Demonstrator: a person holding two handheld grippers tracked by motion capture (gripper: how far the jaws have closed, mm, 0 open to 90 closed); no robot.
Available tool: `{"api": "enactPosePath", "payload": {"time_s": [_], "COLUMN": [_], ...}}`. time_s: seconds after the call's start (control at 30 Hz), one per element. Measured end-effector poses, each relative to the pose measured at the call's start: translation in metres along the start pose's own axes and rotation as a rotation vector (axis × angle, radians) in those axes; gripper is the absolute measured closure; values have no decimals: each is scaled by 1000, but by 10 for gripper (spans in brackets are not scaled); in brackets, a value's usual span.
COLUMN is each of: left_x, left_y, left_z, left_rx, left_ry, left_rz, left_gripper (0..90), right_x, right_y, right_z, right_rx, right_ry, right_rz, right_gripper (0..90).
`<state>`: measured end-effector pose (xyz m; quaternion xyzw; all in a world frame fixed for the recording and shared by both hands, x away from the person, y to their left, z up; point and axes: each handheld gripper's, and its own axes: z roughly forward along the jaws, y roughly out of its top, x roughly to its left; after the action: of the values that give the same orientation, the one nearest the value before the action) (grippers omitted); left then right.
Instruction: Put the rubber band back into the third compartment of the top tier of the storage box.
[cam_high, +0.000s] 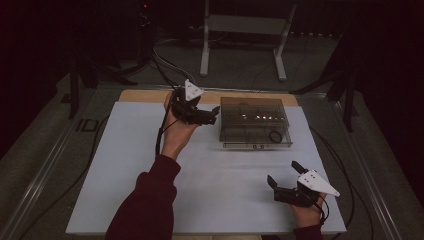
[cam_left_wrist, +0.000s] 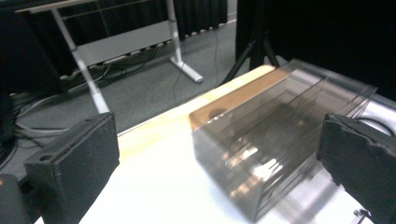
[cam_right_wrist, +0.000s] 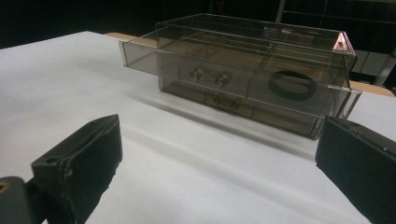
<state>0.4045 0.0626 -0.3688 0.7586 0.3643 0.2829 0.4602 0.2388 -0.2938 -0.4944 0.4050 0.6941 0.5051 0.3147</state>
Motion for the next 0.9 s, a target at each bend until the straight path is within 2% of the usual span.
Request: {"api": "enactPosePath", "payload": {"time_s": [0.17, 0.3, 0.43, 0.6, 0.7, 0.9], "left_x": [15, 22, 29, 37, 41, 43], "left_y": [-24, -46, -72, -104, -122, -150], "left_z": [-19, -34, -49, -70, -82, -103], "left_rx": [-15, -21, -19, -37, -44, -49], "left_ry": [15, 33, 36, 52, 62, 83], "left_rz": [-12, 13, 11, -21, -56, -80], "left_gripper": [4, 4, 4, 4, 4, 5], "right_x": [1, 2, 3, 3, 3, 3], "right_y": [0, 0, 0, 0, 0, 0], "right_z": [0, 0, 0, 1, 1, 1], "right_rx": [4, 3, 3, 6, 5, 5], "right_ry": [-1, 0, 3, 6, 8, 8], "right_rz": [-1, -3, -1, 3, 6, 14], "right_gripper": [12, 12, 12, 12, 12, 11]}}
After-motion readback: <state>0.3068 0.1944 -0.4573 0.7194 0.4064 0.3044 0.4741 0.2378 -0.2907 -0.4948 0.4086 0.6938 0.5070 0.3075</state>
